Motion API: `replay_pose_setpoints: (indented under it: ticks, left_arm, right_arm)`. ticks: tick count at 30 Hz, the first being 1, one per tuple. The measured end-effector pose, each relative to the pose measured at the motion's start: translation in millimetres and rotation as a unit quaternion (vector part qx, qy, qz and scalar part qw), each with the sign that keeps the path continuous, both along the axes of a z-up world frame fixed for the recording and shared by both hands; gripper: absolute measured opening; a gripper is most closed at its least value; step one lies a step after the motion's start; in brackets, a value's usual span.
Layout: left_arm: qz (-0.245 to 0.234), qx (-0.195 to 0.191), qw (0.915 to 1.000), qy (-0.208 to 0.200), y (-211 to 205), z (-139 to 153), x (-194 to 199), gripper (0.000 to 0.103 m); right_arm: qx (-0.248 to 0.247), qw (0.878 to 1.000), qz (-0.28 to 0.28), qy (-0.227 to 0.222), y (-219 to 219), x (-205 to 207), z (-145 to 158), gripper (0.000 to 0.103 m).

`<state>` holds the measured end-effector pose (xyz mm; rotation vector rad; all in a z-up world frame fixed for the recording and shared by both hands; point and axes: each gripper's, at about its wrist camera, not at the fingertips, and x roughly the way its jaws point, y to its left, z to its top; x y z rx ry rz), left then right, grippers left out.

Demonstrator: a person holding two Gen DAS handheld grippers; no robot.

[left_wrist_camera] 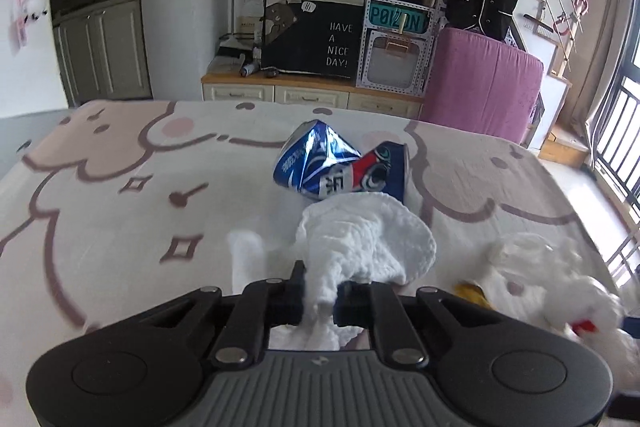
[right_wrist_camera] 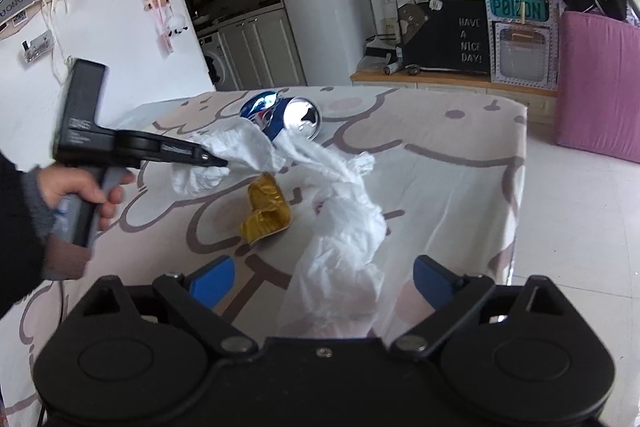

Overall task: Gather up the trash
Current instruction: 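Grasp the white tissue with the left tool while the right tool grasps the white plastic bag, then carry the tissue and plastic bag with both tools toward the wastebasket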

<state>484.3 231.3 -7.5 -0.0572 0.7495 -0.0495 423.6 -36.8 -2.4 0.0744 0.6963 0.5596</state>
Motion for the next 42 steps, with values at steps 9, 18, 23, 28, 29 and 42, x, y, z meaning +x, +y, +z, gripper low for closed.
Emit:
replay_pose_setpoints:
  ticks: [9, 18, 23, 28, 29, 42]
  left_arm:
    - [0.055, -0.022, 0.9978, 0.032, 4.2, 1.2, -64.2, 0.010]
    - [0.088, -0.048, 0.9944, 0.031, -12.4, 1.2, -110.2, 0.010]
    - [0.083, -0.047, 0.9953, 0.013, -30.7, 10.1, -129.0, 0.010]
    - [0.071, -0.038, 0.9967, 0.000, -50.1, 17.4, -150.2, 0.010]
    - [0.069, -0.037, 0.9970, -0.003, -53.7, 18.0, -154.5, 0.009]
    - [0.050, -0.015, 0.9962, -0.070, -101.7, 31.3, -225.8, 0.010]
  right_arm:
    - [-0.016, 1.000, -0.025, 0.008, 4.7, -7.9, -5.3, 0.063]
    - [-0.031, 0.998, -0.055, 0.018, -2.1, -16.0, -7.7, 0.024]
    - [-0.032, 0.998, -0.061, 0.006, -8.8, -33.1, 0.3, 0.022]
    - [-0.031, 0.997, -0.072, -0.007, -20.1, -54.5, 9.6, 0.022]
    - [-0.029, 0.997, -0.074, -0.009, -23.2, -59.6, 11.1, 0.022]
    - [-0.021, 0.993, -0.099, -0.055, -54.8, -123.9, 24.7, 0.022]
